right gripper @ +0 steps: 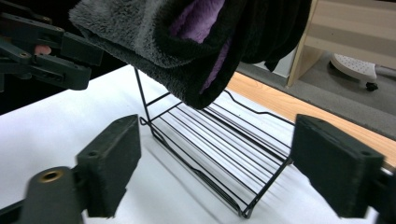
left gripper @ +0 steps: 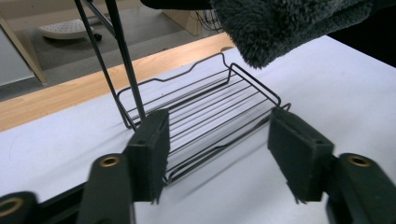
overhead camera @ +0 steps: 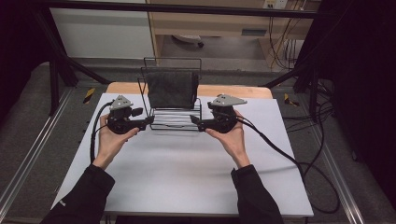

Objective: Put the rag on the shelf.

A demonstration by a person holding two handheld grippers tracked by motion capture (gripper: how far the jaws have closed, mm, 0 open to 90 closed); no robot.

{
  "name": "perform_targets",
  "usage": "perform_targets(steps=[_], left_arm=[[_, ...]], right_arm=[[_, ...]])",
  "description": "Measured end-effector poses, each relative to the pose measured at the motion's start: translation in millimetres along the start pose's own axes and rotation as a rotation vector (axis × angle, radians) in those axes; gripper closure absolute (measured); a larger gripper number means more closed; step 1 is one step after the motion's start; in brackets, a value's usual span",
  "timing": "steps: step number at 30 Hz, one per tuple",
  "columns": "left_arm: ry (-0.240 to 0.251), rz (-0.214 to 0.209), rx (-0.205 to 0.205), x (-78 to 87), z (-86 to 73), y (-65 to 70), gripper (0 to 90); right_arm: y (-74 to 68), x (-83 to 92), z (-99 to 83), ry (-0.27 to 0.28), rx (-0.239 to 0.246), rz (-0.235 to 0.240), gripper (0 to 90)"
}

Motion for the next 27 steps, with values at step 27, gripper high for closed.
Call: perform_targets(steps=[27], left_arm=[[-0.092, -0.027, -0.013, 16.3, -76.4, 2.5, 8.8]], right_arm=[[25.2, 59.7, -80.7, -0.102, -0.099, 0.018, 0.7]])
Point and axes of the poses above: each handheld gripper's, and its own axes: x roughly backward along the jaws, z roughly out of its top, y roughly to its right, the point moved 6 cm from there along -x, roughly forward along the jaws, and after that the axes turned 7 degrees about -y, right-handed, at the moved point
